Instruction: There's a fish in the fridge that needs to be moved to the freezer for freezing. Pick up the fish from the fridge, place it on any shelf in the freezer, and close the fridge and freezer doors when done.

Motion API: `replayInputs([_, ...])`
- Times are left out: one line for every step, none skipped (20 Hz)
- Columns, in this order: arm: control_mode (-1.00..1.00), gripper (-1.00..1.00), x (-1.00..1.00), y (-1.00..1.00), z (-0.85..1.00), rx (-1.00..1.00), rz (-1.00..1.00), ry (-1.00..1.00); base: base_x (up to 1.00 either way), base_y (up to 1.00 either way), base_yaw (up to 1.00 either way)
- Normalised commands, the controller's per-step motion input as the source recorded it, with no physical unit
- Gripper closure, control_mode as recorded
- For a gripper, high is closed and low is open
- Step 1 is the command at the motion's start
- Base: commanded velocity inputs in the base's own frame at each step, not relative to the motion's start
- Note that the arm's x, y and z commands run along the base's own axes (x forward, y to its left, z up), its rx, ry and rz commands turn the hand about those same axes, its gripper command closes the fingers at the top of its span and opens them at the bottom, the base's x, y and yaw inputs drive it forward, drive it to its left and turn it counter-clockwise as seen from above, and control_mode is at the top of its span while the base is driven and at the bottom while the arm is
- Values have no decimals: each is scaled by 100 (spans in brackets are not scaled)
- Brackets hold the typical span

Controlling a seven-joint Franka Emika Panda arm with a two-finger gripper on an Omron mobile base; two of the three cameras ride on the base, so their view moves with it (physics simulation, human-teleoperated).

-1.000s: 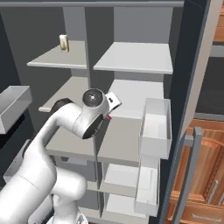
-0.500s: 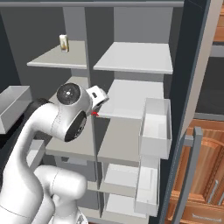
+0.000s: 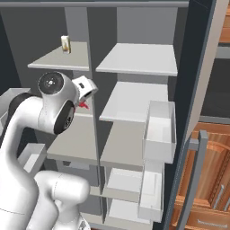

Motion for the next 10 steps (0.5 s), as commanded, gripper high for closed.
replayInputs([-100, 100, 8, 36, 39, 1, 0, 0, 0, 0, 0])
replayInputs([-100, 100, 0, 30, 41, 1, 1, 0, 0, 0, 0])
replayInputs([-100, 100, 0, 31, 44, 2, 2, -1, 0, 0, 0])
replayInputs([-100, 100, 0, 34, 44, 3, 3, -2, 0, 0, 0])
replayInputs([-100, 100, 0, 29, 48, 3, 4, -4, 0, 0, 0])
replayInputs([-100, 100, 0, 27, 41, 3, 3, -1, 0, 0, 0])
replayInputs([-100, 100, 0, 33, 39, 3, 3, -1, 0, 0, 0])
replayInputs([-100, 100, 5, 26, 36, 2, 2, -1, 0, 0, 0])
replayInputs([-100, 100, 12, 26, 31, 2, 1, -1, 0, 0, 0])
replayInputs([-100, 100, 13, 20, 36, 1, 0, -3, 0, 0, 0])
